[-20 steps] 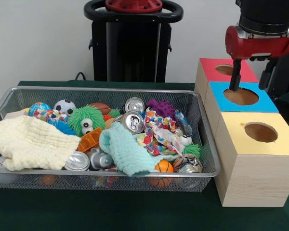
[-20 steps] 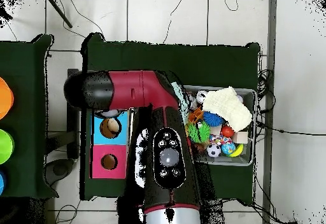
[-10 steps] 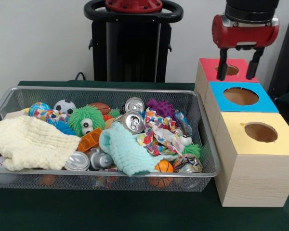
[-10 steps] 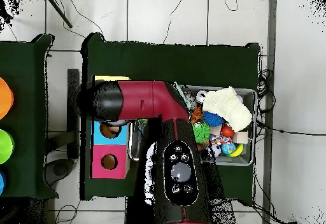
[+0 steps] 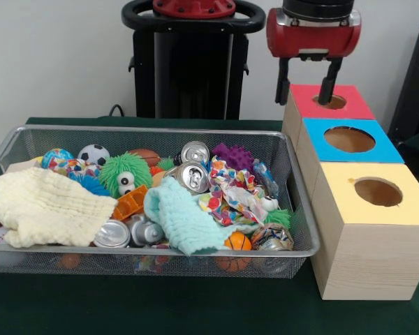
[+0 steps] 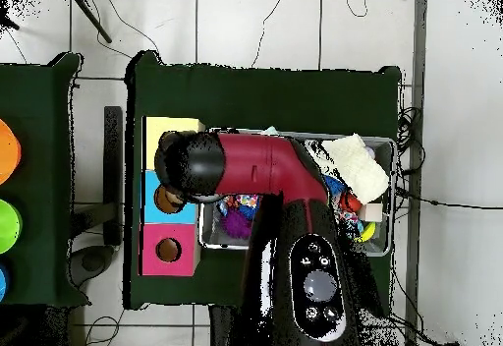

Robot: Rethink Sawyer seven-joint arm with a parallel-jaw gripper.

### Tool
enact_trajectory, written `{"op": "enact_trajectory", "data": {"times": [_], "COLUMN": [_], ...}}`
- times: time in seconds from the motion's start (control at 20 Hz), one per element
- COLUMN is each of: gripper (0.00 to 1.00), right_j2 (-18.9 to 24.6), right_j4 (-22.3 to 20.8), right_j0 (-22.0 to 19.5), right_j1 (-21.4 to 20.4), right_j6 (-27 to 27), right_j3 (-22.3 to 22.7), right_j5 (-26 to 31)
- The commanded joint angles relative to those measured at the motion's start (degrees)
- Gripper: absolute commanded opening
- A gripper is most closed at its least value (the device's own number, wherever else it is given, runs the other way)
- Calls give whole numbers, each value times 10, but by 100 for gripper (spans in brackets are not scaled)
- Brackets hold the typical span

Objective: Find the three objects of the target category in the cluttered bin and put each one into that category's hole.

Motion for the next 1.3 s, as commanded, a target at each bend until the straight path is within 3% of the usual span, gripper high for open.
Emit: {"op": "enact_trajectory", "data": {"times": [0.05,0.65,1.3], "gripper": [100,100,100], "right_j2": [51,57,64], "right_j4": [-36,-43,-49], "right_j0": [-32,-49,-59], "right_j1": [-17,-31,-24], "right_j6": [-72,-71,-62], "right_j3": [58,81,74], "right_j5": [-27,-38,-41]}}
